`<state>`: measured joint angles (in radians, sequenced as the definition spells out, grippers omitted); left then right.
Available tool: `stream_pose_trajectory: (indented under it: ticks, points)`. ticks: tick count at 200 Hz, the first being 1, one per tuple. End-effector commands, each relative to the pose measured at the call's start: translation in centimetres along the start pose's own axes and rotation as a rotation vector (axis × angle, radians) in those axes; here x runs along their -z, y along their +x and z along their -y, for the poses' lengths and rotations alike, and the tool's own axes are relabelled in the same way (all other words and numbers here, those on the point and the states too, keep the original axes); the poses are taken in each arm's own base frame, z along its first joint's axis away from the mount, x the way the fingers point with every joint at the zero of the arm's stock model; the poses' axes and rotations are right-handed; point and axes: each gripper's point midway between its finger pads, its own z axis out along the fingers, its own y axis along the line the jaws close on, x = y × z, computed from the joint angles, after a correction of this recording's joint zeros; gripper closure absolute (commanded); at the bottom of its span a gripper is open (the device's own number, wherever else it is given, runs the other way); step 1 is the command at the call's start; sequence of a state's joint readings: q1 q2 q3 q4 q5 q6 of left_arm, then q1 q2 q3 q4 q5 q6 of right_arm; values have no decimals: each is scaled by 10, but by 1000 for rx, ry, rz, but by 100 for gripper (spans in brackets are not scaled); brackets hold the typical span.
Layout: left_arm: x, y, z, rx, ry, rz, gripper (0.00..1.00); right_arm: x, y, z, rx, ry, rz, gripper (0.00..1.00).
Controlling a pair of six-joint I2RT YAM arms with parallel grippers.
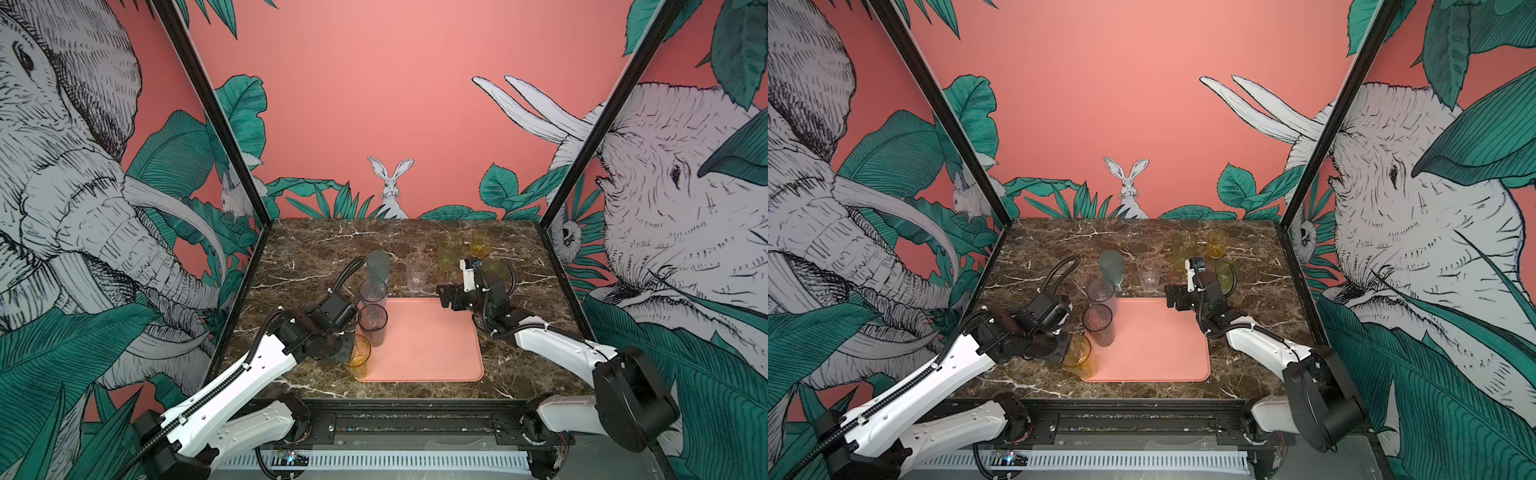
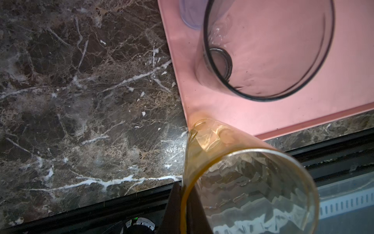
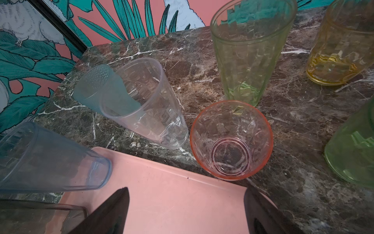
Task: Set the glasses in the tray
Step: 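Lower the yellow cup onto the tray's near edge beside the grey cup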
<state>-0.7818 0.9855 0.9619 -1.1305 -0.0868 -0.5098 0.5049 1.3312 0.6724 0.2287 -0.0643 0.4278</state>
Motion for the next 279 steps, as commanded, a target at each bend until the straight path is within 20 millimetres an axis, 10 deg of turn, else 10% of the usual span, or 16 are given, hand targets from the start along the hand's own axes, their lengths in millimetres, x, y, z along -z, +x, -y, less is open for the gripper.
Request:
stream_pose_trajectory:
  ticks: [1, 279]
  points:
    - [-3, -5, 8, -2, 12, 18, 100, -2, -10, -3, -8, -11, 37, 10]
    - [-18, -18, 32, -89, -8, 21, 100, -3, -9, -1, -5, -4, 29, 9]
